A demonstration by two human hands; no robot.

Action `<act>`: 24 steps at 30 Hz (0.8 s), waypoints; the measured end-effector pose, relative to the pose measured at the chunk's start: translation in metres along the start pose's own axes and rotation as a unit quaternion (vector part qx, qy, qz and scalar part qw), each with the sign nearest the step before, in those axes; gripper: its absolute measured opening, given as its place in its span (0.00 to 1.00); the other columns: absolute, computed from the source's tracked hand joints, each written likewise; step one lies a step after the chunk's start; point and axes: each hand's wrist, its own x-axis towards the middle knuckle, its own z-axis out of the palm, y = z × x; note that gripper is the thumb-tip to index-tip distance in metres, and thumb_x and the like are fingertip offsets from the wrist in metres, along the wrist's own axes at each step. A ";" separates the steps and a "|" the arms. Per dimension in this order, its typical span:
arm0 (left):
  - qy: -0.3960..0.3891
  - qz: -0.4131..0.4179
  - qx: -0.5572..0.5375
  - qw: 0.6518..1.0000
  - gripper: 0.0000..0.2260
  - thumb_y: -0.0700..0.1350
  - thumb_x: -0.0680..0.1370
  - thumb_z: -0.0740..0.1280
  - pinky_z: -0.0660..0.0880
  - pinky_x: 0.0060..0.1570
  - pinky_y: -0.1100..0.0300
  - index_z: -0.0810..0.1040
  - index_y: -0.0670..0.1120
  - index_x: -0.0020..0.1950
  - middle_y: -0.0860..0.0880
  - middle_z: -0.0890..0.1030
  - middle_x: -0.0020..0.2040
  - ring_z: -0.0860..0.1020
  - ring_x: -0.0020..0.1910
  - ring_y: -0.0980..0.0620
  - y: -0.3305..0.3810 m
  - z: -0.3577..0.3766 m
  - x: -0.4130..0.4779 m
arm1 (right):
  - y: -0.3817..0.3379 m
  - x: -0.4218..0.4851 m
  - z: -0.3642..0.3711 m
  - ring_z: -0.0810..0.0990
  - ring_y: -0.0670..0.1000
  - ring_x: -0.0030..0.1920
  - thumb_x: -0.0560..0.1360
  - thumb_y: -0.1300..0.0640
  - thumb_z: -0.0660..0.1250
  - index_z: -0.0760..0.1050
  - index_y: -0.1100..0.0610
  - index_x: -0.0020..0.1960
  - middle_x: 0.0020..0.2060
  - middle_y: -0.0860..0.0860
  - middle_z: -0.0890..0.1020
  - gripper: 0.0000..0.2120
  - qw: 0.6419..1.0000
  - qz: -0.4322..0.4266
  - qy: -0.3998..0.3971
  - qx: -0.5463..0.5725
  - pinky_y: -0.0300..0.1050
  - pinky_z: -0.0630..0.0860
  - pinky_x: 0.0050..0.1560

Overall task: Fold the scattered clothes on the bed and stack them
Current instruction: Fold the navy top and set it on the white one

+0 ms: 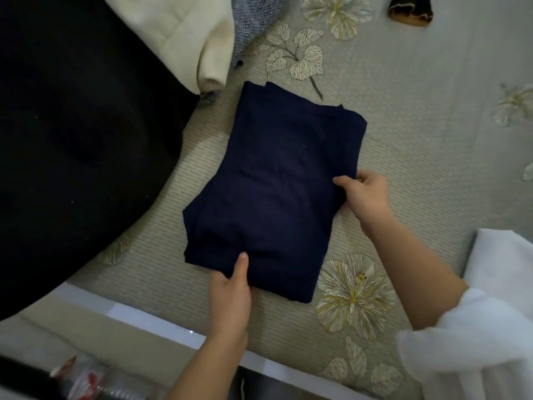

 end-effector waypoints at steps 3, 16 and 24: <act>0.026 0.116 0.025 0.993 0.15 0.52 0.81 0.61 0.70 0.58 0.64 0.65 0.59 0.67 0.62 0.74 0.60 0.74 0.58 0.63 0.010 0.003 0.002 | 0.010 -0.009 -0.021 0.78 0.57 0.34 0.59 0.53 0.69 0.75 0.62 0.38 0.33 0.59 0.78 0.14 0.999 0.032 0.029 -0.031 0.62 0.79 0.41; 0.108 0.223 0.254 0.935 0.20 0.52 0.79 0.63 0.68 0.44 0.64 0.66 0.45 0.66 0.44 0.73 0.57 0.74 0.50 0.51 0.028 -0.037 0.047 | 0.065 -0.071 -0.074 0.78 0.49 0.39 0.76 0.53 0.66 0.76 0.58 0.44 0.38 0.51 0.81 0.08 0.980 -0.033 0.034 -0.191 0.46 0.73 0.43; 0.092 0.213 0.265 0.936 0.14 0.53 0.82 0.55 0.66 0.36 0.62 0.64 0.46 0.63 0.51 0.74 0.48 0.73 0.42 0.58 0.011 -0.026 0.024 | 0.067 -0.032 -0.044 0.73 0.55 0.40 0.80 0.42 0.56 0.67 0.58 0.51 0.40 0.52 0.76 0.18 0.946 -0.088 0.055 -0.306 0.50 0.70 0.41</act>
